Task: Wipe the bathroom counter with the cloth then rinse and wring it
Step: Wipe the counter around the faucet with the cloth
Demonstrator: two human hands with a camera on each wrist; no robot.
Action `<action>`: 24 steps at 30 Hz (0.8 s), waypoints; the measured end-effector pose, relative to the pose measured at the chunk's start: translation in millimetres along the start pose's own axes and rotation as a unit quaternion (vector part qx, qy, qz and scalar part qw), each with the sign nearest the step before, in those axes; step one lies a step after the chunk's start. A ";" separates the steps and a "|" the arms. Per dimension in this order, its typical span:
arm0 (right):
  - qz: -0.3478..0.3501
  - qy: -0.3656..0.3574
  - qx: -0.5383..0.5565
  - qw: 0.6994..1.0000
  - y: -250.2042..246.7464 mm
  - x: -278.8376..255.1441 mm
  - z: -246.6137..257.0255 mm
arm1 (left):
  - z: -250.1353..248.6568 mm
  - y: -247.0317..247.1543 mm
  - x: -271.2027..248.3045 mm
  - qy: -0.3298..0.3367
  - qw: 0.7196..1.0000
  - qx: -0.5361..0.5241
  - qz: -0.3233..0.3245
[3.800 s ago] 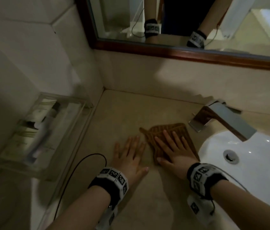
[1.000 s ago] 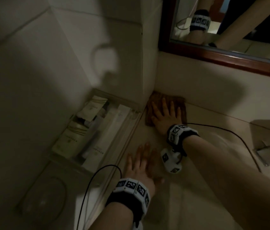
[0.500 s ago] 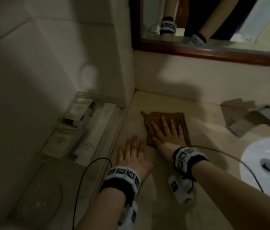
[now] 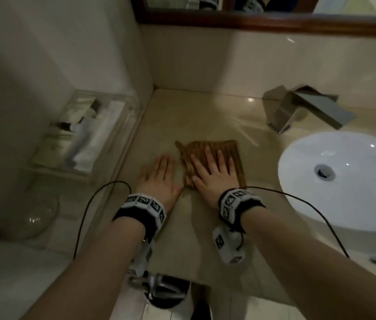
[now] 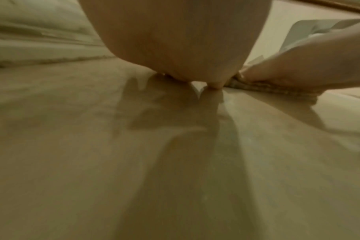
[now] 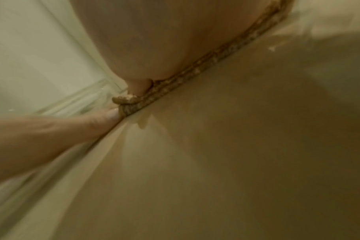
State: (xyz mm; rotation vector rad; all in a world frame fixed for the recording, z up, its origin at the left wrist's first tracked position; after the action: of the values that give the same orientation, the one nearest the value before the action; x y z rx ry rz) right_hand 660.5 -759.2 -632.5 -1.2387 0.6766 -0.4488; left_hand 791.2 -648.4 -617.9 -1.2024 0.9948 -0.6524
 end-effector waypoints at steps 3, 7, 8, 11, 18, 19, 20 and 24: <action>-0.002 -0.023 0.013 1.000 14.2 -73.5 1.6 | -2.2 -1.2 -27.0 -0.004 1.000 0.010 -0.017; -0.004 -0.041 0.009 0.999 29.5 -179.2 -3.4 | 9.4 7.9 -58.5 -0.048 0.998 -0.019 0.032; 0.000 -0.040 0.004 0.999 28.8 -182.3 -7.9 | 11.4 13.2 -63.3 -0.056 0.997 -0.024 0.050; 0.001 -0.085 -0.006 0.996 21.7 -136.8 -22.5 | 12.0 24.4 -66.9 -0.074 0.994 -0.046 0.071; 0.004 -0.054 -0.026 0.998 27.5 -129.1 -1.0 | 25.4 24.1 -90.2 -0.053 0.996 -0.073 -0.014; -0.008 -0.072 -0.040 0.997 31.7 -147.4 7.2 | 31.7 26.1 -99.1 -0.058 0.996 -0.066 -0.032; -0.012 -0.070 -0.042 0.997 37.1 -162.1 14.7 | 38.6 27.8 -106.0 -0.064 0.995 -0.061 -0.044; -0.015 -0.032 -0.006 0.999 42.5 -162.0 57.3 | 56.3 27.0 -121.8 -0.072 0.996 -0.060 -0.012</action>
State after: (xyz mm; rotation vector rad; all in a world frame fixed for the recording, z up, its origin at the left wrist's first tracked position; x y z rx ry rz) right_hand 580.1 -601.6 -627.0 -1.2713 0.6079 -0.4290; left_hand 784.8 -512.1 -607.4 -1.3504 0.9096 -0.5234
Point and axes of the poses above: each hand's wrist, its own x-axis towards the middle knuckle, its own y-axis out of the palm, z = x × y, the point moved 1 cm from there along x, towards the middle knuckle, and after that the axes turned 8 degrees about -z, right-handed, at the moved point
